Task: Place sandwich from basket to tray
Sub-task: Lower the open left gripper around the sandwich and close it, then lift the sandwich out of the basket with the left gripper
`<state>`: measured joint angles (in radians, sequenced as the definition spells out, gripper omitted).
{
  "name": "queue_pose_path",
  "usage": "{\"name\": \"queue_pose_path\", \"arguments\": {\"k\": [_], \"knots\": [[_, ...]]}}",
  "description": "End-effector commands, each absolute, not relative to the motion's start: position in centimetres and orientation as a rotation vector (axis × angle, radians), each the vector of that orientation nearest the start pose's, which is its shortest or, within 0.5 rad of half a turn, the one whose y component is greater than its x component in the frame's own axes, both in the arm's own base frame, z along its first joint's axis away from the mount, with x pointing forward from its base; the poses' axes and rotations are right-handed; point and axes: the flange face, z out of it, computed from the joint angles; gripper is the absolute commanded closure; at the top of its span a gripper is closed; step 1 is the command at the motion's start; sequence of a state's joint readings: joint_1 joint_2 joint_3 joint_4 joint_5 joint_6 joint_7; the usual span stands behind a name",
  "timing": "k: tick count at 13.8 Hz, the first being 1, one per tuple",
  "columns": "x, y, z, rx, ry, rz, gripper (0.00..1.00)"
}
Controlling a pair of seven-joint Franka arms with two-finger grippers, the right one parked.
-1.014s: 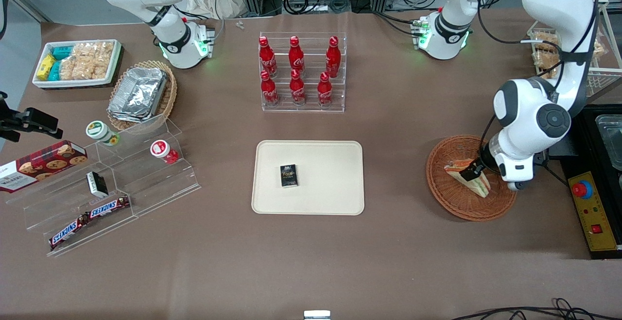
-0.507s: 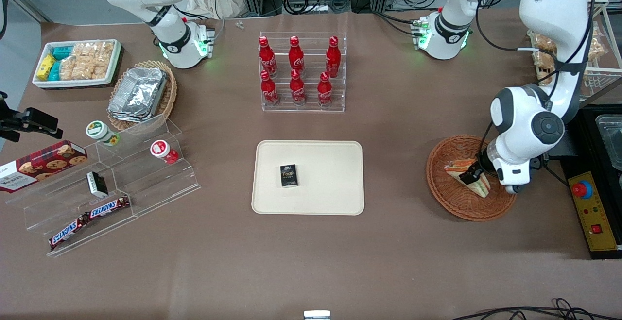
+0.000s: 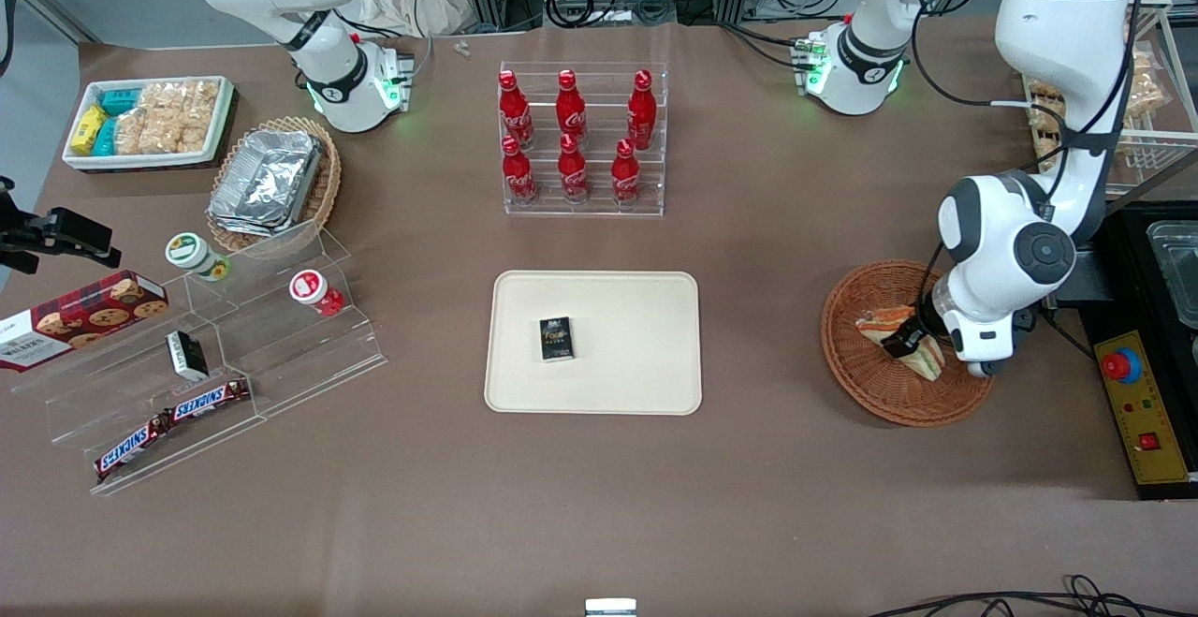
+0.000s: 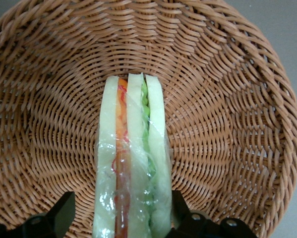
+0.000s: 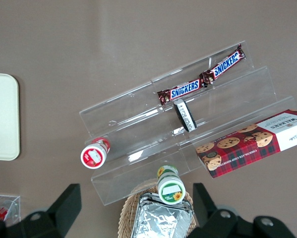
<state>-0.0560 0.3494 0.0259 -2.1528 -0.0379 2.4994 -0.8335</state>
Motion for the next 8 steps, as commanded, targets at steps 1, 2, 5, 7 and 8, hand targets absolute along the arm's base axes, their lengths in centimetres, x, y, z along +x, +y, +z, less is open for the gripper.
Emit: {"name": "queue_pose_path", "arguments": {"k": [1, 2, 5, 7, 8], "knots": [[57.1, -1.7, 23.3, -2.88, -1.282, -0.024, 0.54], [57.1, -1.6, 23.4, -2.879, -1.285, -0.026, 0.63], [57.2, -1.6, 25.5, -2.891, -1.287, -0.063, 0.8], [57.0, -1.7, 29.3, -2.901, -1.267, -0.054, 0.83], [57.0, -1.7, 31.8, -2.904, -1.257, -0.042, 0.84]]}}
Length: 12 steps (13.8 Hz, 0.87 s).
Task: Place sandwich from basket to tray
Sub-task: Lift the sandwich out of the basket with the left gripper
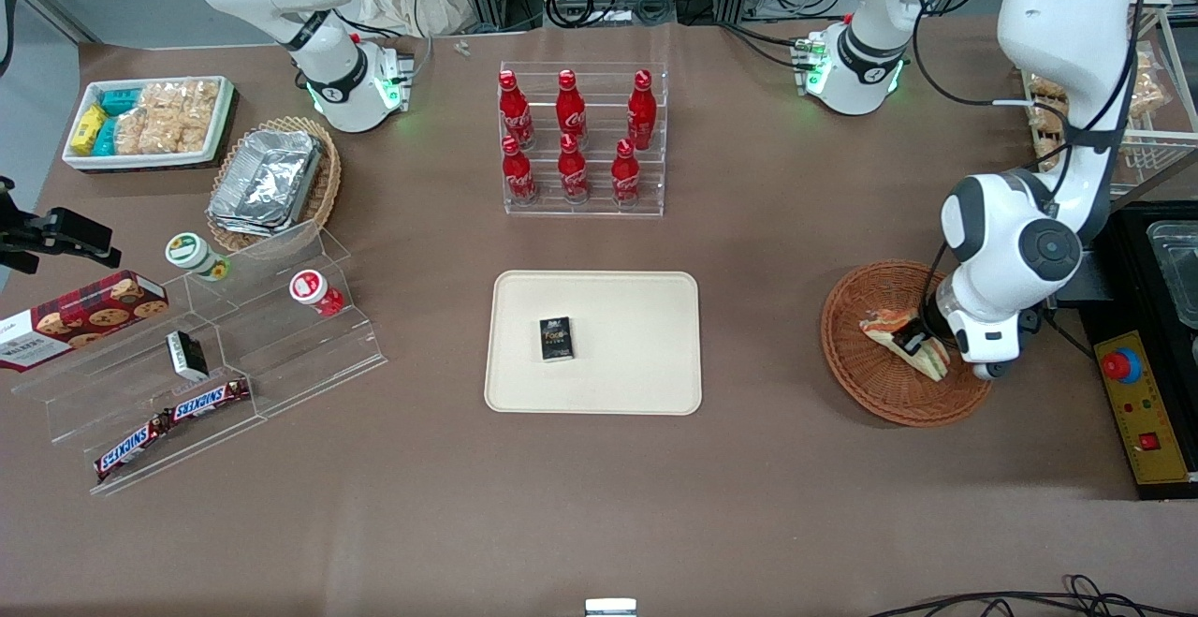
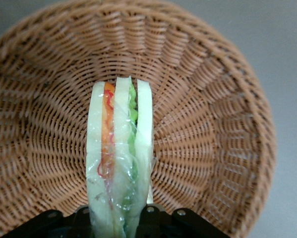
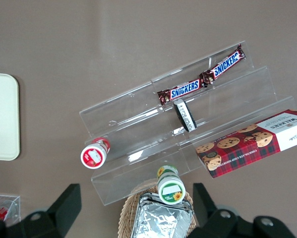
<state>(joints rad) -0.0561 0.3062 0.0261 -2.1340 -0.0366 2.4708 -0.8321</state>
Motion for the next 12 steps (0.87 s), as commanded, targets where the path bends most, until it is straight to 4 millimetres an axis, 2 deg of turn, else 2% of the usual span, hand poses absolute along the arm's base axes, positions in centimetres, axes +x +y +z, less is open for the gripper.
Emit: {"name": "queue_pose_path", "arguments": {"k": [1, 4, 5, 7, 9, 12], "knots": [[57.0, -2.0, 34.2, -2.909, -1.25, -0.038, 0.84], [56.9, -3.7, 40.3, -2.947, -1.133, 0.022, 0.91], [56.8, -4.7, 42.4, -2.989, -1.02, 0.048, 0.92], [56.5, -6.6, 45.4, -3.048, -0.789, 0.142, 1.0], [56.3, -9.5, 47.1, -3.082, -0.596, 0.199, 1.0], [55.4, -14.9, 46.9, -3.114, -0.43, 0.194, 1.0]]}}
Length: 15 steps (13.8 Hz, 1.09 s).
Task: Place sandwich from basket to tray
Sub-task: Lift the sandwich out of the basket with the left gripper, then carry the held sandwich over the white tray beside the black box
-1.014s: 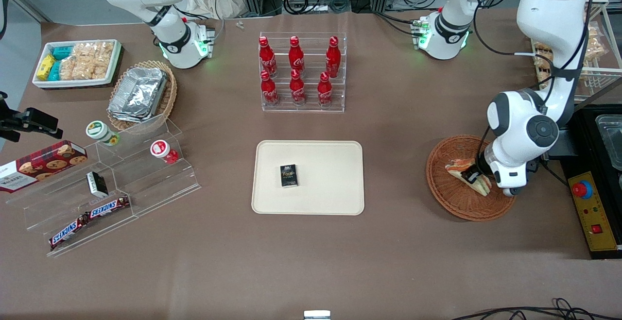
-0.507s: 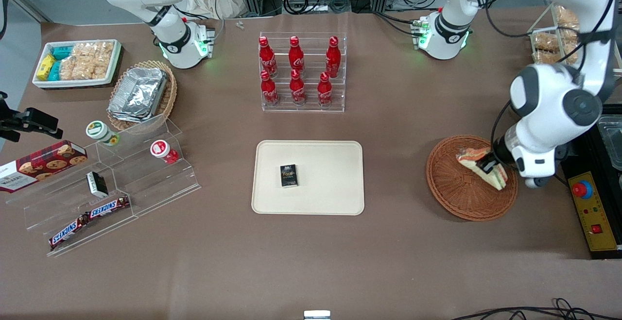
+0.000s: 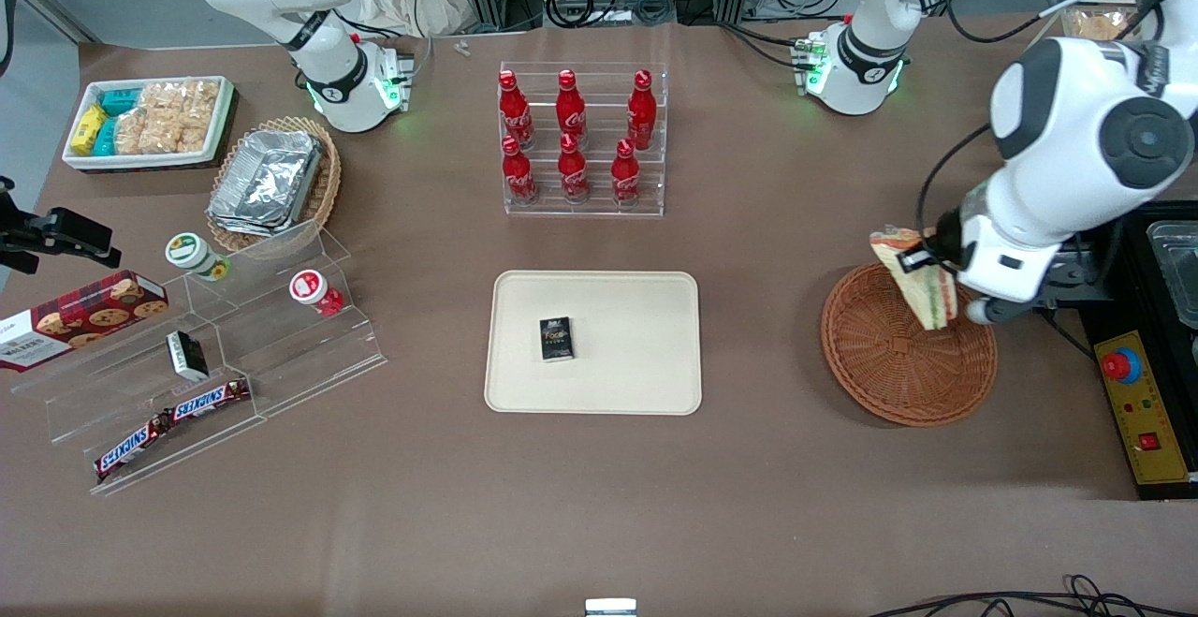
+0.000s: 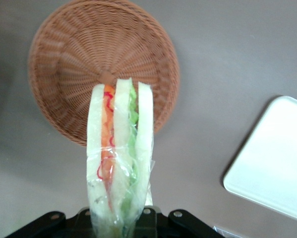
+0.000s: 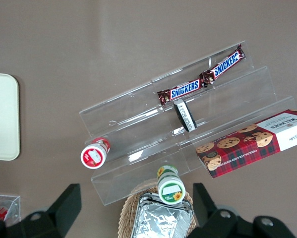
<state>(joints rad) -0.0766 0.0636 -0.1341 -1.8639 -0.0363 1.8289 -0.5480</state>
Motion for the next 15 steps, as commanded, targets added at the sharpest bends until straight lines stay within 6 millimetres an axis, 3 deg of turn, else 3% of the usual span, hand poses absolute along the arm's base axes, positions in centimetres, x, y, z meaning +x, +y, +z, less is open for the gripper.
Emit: {"name": "queue_pose_path", "arguments": {"k": [1, 6, 8, 13, 15], "knots": [[55.5, -16.4, 46.6, -3.128, -0.396, 0.176, 1.0], [54.1, -24.3, 45.2, -3.185, -0.172, 0.112, 1.0], [53.8, -27.3, 43.6, -3.211, -0.085, 0.101, 1.0], [53.1, -34.3, 37.1, -3.262, 0.091, 0.059, 1.0], [53.0, -35.6, 34.3, -3.241, 0.117, 0.055, 1.0]]}}
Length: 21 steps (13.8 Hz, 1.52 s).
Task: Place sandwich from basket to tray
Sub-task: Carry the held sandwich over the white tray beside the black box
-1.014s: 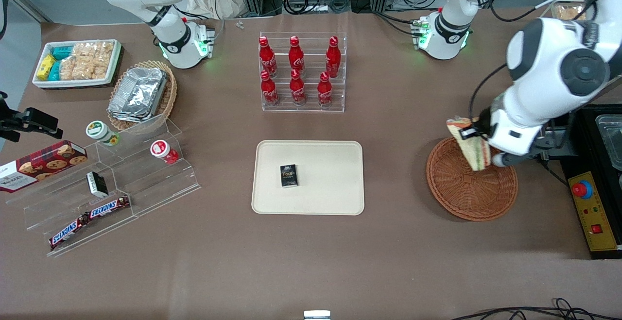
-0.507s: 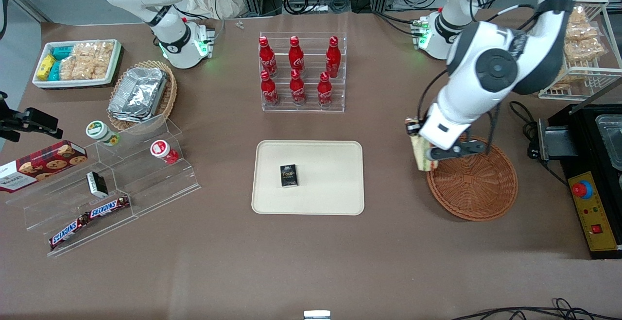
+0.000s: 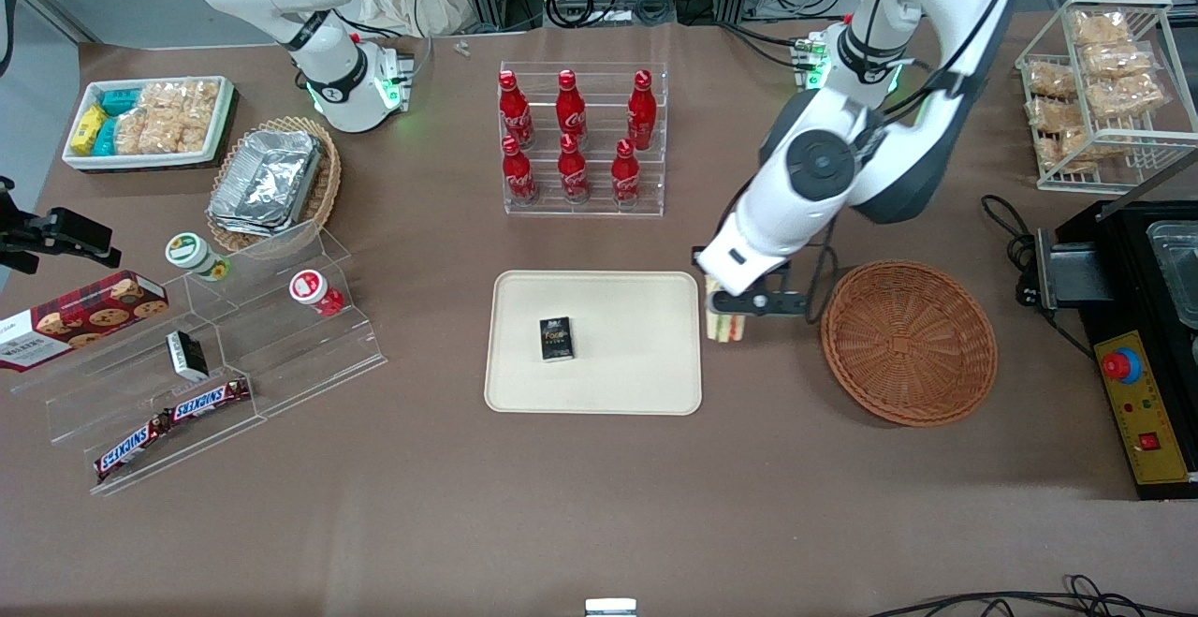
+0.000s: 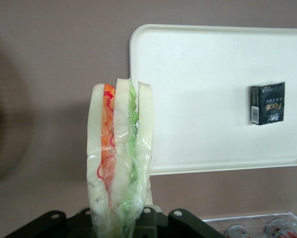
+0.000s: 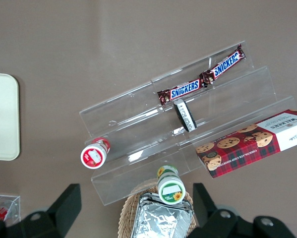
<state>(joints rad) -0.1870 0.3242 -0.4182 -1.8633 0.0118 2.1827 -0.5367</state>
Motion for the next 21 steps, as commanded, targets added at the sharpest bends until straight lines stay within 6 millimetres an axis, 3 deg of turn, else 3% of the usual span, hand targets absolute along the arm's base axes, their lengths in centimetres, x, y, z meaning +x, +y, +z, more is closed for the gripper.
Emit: {"name": "queue_pose_path", "arguments": {"k": [1, 3, 5, 7, 8, 13, 16, 17, 18, 19, 21], "knots": [[53.3, -35.8, 33.2, -3.255, 0.107, 0.034, 1.0], [53.9, -36.3, 30.6, -3.273, 0.12, 0.006, 1.0], [54.9, -36.9, 29.2, -3.281, 0.088, -0.014, 1.0], [54.8, -39.9, 27.7, -3.267, 0.108, -0.029, 1.0], [55.4, -40.3, 26.7, -3.263, 0.086, -0.032, 1.0], [55.6, -40.6, 23.8, -3.238, 0.133, -0.047, 1.0], [55.5, -40.6, 23.4, -3.236, 0.135, -0.038, 1.0], [55.6, -40.6, 23.3, -3.236, 0.131, -0.037, 0.95], [55.6, -40.6, 23.3, -3.237, 0.121, -0.037, 0.69], [55.6, -40.5, 23.3, -3.236, 0.11, -0.038, 0.31], [55.7, -40.4, 23.5, -3.223, 0.113, -0.059, 0.0]]}}
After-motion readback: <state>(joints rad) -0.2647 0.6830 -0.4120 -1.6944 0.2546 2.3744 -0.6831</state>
